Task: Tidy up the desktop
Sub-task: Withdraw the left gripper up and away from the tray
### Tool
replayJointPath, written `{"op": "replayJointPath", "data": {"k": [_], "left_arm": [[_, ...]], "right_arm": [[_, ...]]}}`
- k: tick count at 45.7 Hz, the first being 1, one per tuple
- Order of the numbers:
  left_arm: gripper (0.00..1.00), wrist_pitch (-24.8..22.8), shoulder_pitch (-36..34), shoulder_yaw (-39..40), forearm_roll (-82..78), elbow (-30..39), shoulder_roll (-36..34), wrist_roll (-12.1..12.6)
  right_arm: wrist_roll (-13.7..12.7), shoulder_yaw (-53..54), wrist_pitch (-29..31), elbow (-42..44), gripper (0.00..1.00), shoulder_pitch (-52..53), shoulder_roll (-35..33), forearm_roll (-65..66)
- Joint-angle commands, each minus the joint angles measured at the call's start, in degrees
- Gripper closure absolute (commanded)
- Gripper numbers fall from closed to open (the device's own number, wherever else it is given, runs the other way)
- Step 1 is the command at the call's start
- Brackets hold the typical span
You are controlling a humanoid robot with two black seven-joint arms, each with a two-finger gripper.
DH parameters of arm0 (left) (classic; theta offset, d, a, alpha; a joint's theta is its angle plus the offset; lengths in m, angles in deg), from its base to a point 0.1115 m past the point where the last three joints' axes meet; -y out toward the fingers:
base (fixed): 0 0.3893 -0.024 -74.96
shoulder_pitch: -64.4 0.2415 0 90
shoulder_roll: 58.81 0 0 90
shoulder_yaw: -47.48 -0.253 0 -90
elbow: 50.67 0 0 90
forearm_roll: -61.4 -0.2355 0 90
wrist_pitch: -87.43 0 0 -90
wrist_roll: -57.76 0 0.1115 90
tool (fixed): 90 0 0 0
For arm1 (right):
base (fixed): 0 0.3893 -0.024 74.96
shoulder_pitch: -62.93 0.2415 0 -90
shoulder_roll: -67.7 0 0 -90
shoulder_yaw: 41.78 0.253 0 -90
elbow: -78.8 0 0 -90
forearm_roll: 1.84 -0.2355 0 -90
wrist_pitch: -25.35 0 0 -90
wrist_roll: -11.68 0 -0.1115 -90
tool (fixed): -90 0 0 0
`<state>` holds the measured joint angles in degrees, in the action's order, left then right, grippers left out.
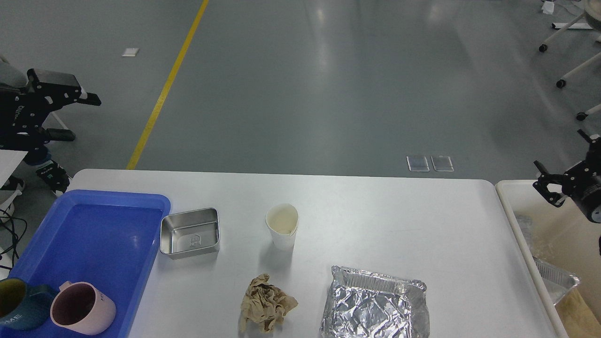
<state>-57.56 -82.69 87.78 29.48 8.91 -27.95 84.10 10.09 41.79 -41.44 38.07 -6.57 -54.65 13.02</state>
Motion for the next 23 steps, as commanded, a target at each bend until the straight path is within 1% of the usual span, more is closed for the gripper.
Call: {"op": "replayJointPath", "data": {"k": [1,5,7,8,9,11,12,17,19,21,23], "left_arm": [[0.03,-0.01,-0.38,-5.39,-0.51,-0.26,-1.14,-1.2],[0.03,-0.01,-1.26,-14.27,-0.78,-0.08,-5.79,-1.64],[0.03,-0.01,-2.4,-17.87,-0.78,-0.17,-7.73,-3.13],[0.03,-0.01,-3.88,-20.33,-0.78,-0.17,-8.52,-6.79],[0.03,-0.01,-4.33,-21.05,-0.78,-0.17,-8.97,-8.74],[0.03,-0.01,-5.21,-21.93,-0.87,-0.08,-9.23,-11.21],[0.03,-0.01,-5.57,-22.02,-0.95,-0.17,-9.32,-11.83],[0.03,-0.01,-7.76,-22.11,-1.13,-0.17,-10.2,-11.93],[0.03,-0.01,-8.55,-22.11,-1.22,-0.08,-11.86,-12.01],[0.03,-0.01,-9.17,-22.11,-1.13,-0.17,-13.88,-12.63],[0.03,-0.01,-10.05,-22.11,-1.22,-0.34,-15.12,-12.54]], "right_arm": [[0.0,0.01,-0.01,-0.05,0.0,-0.11,0.19,0.0],[0.01,0.01,-0.01,-0.05,0.0,-0.11,0.19,0.0],[0.09,0.01,-0.01,0.04,0.0,-0.2,0.1,0.0],[0.01,0.01,-0.01,0.04,0.0,-0.2,0.1,0.0],[0.0,0.01,-0.01,0.04,0.0,-0.2,0.1,0.0],[0.09,0.01,0.08,0.04,0.0,-0.2,0.1,0.0],[0.09,0.01,0.08,0.04,0.0,-0.2,0.1,0.0],[0.09,0.09,0.25,-0.05,0.0,-0.11,0.19,-0.09],[0.09,0.18,0.52,0.04,0.0,-0.11,0.27,-0.09],[0.09,0.18,0.69,0.04,0.0,-0.11,0.36,-0.09],[0.09,0.27,0.78,0.12,0.0,-0.11,0.36,-0.09]]}}
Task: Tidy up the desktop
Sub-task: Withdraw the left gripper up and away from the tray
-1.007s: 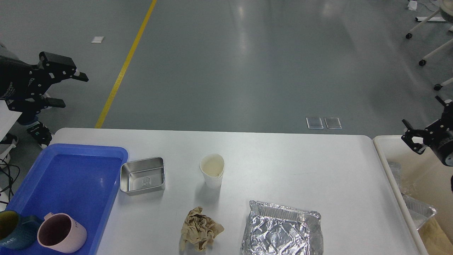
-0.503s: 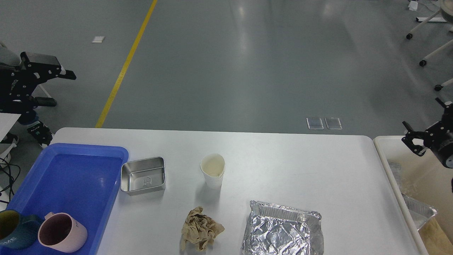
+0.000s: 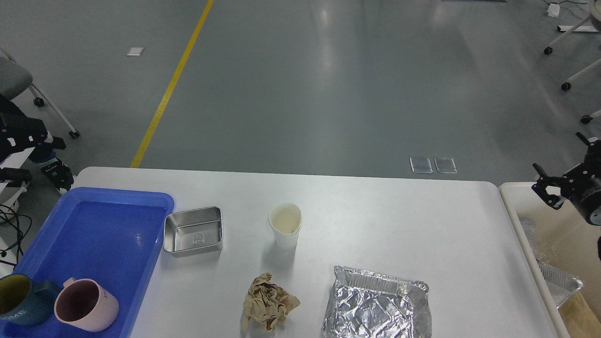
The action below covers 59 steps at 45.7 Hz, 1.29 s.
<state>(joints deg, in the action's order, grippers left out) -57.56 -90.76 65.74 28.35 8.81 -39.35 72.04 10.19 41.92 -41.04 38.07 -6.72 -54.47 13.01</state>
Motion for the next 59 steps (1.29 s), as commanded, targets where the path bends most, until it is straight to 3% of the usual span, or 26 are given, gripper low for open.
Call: {"op": "replayJointPath", "data": {"k": [1,14,23,29,37,53,59], "left_arm": [[0.03,-0.01,-2.41,-0.07,-0.08,-0.24,-4.16,-0.49],[0.03,-0.01,-2.24,-0.16,-0.08,-1.29,-10.93,-1.72],[0.03,-0.01,-2.86,0.01,-0.08,-1.29,-14.01,-0.4],[0.03,-0.01,-3.82,1.5,1.5,-1.91,-12.79,3.28],[0.03,-0.01,-3.74,3.18,6.77,-5.78,-5.05,15.41],[0.03,-0.01,-3.65,4.32,14.06,-7.27,-4.34,15.77],[0.03,-0.01,-3.21,3.88,19.86,-11.92,-1.98,16.47]], "right_arm": [[-0.01,0.15,0.38,0.13,0.0,0.04,0.27,-0.08],[0.08,0.15,1.69,0.22,0.0,0.04,0.45,-0.08],[-0.01,0.15,2.22,0.31,0.0,0.04,0.1,-0.08],[-0.01,0.23,2.57,0.22,0.0,0.04,-0.17,-0.08],[-0.01,0.06,2.84,0.31,0.0,0.04,-0.17,-0.08],[-0.01,-0.03,2.84,0.66,0.0,-0.4,0.01,0.0],[-0.01,-0.21,2.57,0.57,0.0,-0.57,0.01,0.09]]}}
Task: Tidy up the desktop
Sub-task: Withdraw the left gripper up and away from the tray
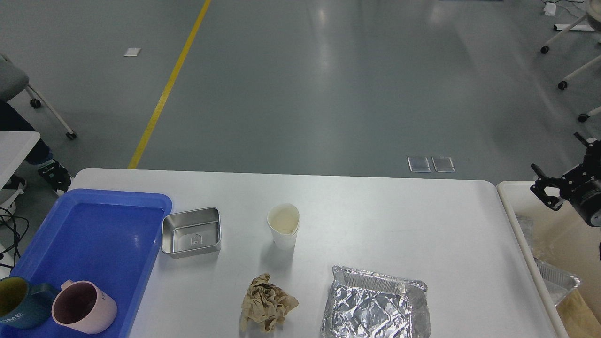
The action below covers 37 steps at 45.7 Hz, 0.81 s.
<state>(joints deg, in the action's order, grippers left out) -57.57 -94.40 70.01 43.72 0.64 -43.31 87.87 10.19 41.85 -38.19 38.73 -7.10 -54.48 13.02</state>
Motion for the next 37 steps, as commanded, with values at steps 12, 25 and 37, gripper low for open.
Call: {"op": "replayJointPath", "data": {"k": [12,25,37], "left_arm": [[0.03,0.0,0.95,-0.04,7.13,-10.09,5.85,-0.23],[0.03,0.0,6.23,1.1,14.87,-10.79,8.32,-26.22],[0.03,5.25,9.74,1.1,14.34,-10.62,9.28,-43.55]], "right_arm": [[-0.01,-0.23,-0.36,0.0,0.0,-0.37,-0.07,0.09],[-0.01,-0.23,-0.45,-0.09,0.0,-1.95,0.11,0.09],[-0.01,-0.05,-0.45,-0.26,0.0,-3.18,0.28,0.09]]}}
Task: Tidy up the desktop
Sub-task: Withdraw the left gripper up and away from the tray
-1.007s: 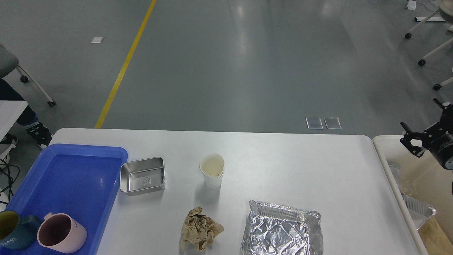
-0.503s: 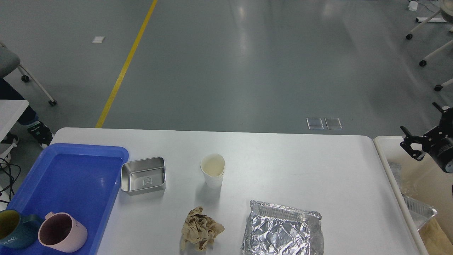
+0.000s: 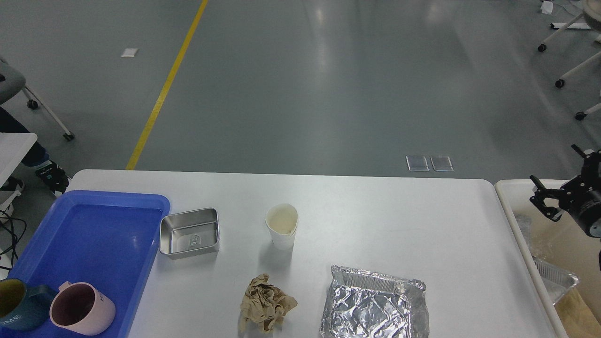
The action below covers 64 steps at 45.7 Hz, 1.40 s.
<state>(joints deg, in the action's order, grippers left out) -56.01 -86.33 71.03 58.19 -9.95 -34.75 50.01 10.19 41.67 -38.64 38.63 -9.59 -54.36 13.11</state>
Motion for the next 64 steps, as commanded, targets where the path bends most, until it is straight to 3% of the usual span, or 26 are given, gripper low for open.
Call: {"op": "replayJointPath", "data": {"k": [1,6,13,17,23,30,32,43,55,64], "left_arm": [[0.03,3.96,2.11,0.17,-0.22,-0.03,0.81,-6.83],[0.03,4.31,3.96,-0.44,-1.88,-0.29,0.72,-11.84],[0.03,10.8,5.45,-0.62,-8.74,-0.55,1.69,-15.98],[0.03,13.71,6.77,-0.09,-9.45,-0.64,4.07,-17.12],[0.03,14.51,7.56,-1.67,-10.24,-0.29,5.21,-14.23],[0.03,15.73,8.35,-6.06,-12.87,1.82,5.74,-3.78],[0.03,16.43,8.35,-7.64,-14.28,2.61,5.39,-2.37],[0.03,17.41,9.23,-10.46,-25.08,12.27,-3.66,-2.27],[0.03,16.97,9.23,-10.72,-35.55,32.04,-20.35,-0.87],[0.03,13.72,8.62,-9.85,-36.26,34.78,-28.89,1.94]], "right_arm": [[0.0,0.13,0.01,-0.08,0.0,-0.69,0.16,-0.09],[0.0,0.13,0.18,0.01,0.0,-0.78,0.16,-0.09],[0.0,0.13,0.09,-0.25,0.0,-1.48,0.25,-0.09],[0.0,0.13,0.18,-0.08,0.0,-1.48,-0.1,-0.01],[0.0,0.13,0.18,0.01,0.0,-1.57,-0.19,-0.09],[0.0,0.3,0.18,0.1,0.0,-1.57,-0.28,-0.09],[0.0,0.39,0.18,0.1,0.0,-1.57,-0.28,-0.09],[0.0,0.74,0.18,0.1,0.0,-1.57,-0.02,-0.27],[0.0,1.36,0.36,0.1,0.0,-1.57,-0.28,-0.45],[0.0,1.36,0.36,0.1,0.0,-1.57,-0.19,-0.62]]}}
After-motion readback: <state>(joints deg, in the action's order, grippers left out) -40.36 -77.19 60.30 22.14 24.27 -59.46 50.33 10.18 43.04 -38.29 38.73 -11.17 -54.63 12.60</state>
